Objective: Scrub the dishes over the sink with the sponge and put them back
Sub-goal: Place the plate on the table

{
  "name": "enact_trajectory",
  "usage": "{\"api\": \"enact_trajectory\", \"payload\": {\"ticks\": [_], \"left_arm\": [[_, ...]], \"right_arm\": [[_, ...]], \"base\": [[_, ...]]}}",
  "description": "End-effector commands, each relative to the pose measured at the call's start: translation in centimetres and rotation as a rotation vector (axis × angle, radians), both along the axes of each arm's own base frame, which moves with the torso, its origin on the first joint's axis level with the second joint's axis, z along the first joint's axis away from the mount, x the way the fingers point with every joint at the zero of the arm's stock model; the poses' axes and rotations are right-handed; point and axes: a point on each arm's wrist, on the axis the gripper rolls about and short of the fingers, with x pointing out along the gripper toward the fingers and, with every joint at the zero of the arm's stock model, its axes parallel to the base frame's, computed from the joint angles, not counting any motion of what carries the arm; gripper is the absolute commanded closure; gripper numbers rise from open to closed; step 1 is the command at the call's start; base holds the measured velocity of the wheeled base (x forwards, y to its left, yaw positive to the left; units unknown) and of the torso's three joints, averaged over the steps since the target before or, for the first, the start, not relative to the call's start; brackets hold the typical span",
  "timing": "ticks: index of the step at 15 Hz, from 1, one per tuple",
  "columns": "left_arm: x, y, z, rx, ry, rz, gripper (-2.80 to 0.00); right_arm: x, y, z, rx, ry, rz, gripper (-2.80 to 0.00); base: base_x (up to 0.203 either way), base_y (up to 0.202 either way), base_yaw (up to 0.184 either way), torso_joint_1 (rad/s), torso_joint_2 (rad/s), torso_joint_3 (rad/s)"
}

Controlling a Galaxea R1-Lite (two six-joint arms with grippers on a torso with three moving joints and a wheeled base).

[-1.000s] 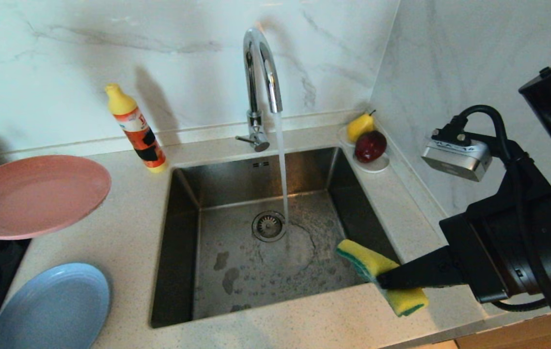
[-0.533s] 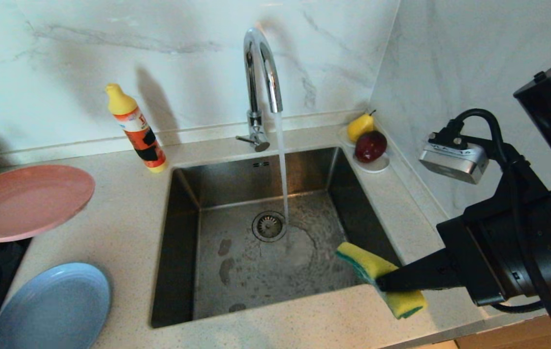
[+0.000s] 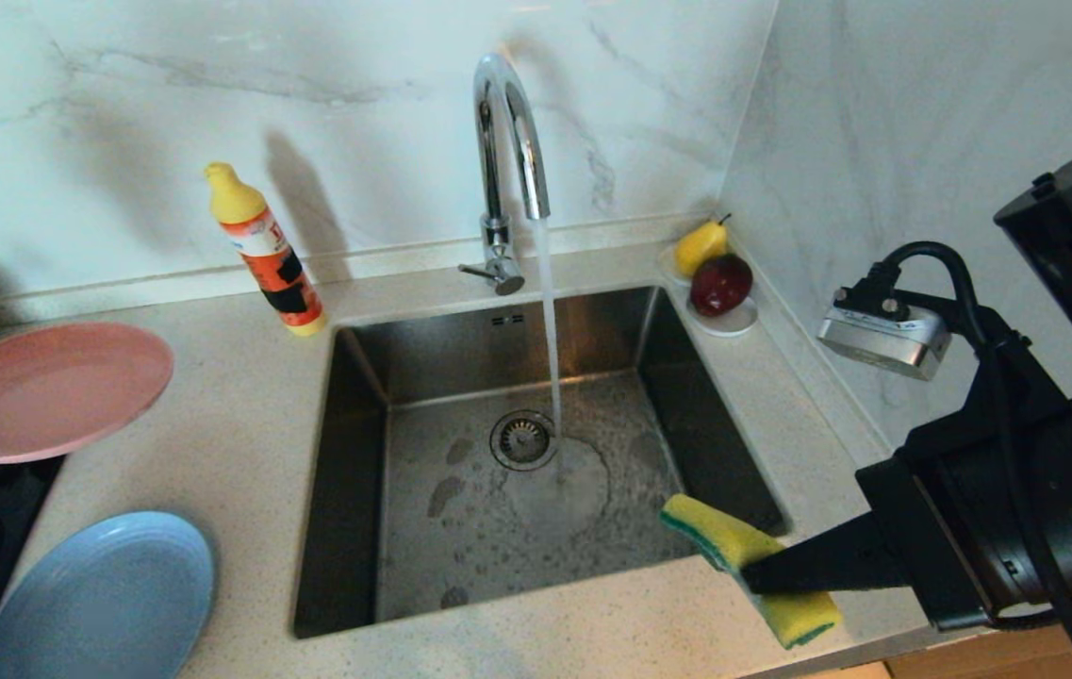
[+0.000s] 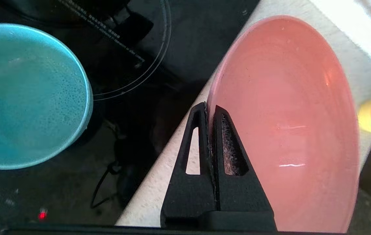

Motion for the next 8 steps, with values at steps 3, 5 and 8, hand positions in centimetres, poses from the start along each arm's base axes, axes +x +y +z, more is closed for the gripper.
{"api": "enact_trajectory", "payload": {"ticks": [3, 5, 8], "left_arm": [[1.5, 1.3, -1.7, -0.033, -0.019, -0.075, 0.0], [2.5, 2.4, -2.3, -0.033, -0.016, -0.081, 0.0], [4.2, 4.1, -3.9, -0.017, 0.009, -0.096, 0.0]], "right_arm": [[0.1, 0.1, 0.0, 0.002, 0.001, 0.005, 0.0], [0.0, 0.1, 0.1, 0.013, 0.008, 0.019, 0.0], [0.0, 0.0, -0.3, 0.003, 0.015, 0.024, 0.0]], "base": [[0.0, 0.0, 0.0, 0.0, 0.0, 0.0], [0.0, 0.0, 0.0, 0.0, 0.0, 0.0], [0.0, 0.0, 0.0, 0.0, 0.0, 0.0]]}}
